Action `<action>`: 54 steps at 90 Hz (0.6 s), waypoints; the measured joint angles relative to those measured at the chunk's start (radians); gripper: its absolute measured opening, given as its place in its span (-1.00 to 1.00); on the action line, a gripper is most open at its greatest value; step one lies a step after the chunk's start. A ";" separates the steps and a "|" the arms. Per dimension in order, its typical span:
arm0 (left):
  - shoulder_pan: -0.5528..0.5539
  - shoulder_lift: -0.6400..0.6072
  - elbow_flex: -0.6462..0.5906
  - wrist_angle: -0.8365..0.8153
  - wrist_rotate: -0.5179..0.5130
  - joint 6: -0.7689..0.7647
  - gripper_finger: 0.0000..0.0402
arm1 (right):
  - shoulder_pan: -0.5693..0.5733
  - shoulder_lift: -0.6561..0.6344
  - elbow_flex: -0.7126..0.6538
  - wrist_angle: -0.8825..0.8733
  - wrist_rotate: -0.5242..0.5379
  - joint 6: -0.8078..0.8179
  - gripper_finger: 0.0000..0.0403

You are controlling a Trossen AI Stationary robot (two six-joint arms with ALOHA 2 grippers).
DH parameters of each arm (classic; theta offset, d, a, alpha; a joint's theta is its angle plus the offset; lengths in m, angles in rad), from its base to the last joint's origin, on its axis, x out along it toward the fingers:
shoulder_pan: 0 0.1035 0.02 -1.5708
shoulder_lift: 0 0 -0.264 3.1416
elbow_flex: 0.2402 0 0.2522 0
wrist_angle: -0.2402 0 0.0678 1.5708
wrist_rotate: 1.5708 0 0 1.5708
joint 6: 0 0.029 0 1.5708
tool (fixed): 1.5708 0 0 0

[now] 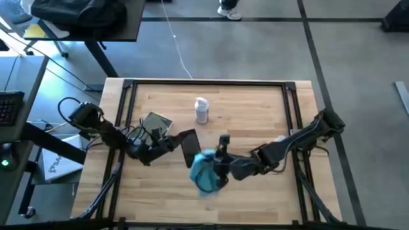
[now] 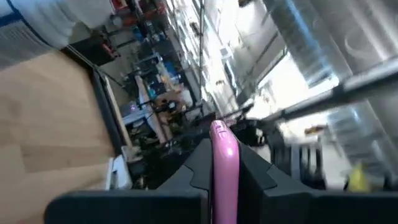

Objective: Apply microfiber cloth
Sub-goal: Wipe the cellphone with the microfiber towel

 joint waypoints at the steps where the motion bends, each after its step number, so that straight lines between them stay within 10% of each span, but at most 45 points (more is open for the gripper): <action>1: 0.000 0.000 0.002 0.002 0.004 0.002 -0.94 | -0.005 0.002 -0.001 0.000 0.007 -0.005 -1.00; 54: -0.002 -0.023 0.021 -0.017 0.037 0.042 -0.94 | -0.035 0.212 0.002 0.309 -0.106 -0.273 -1.00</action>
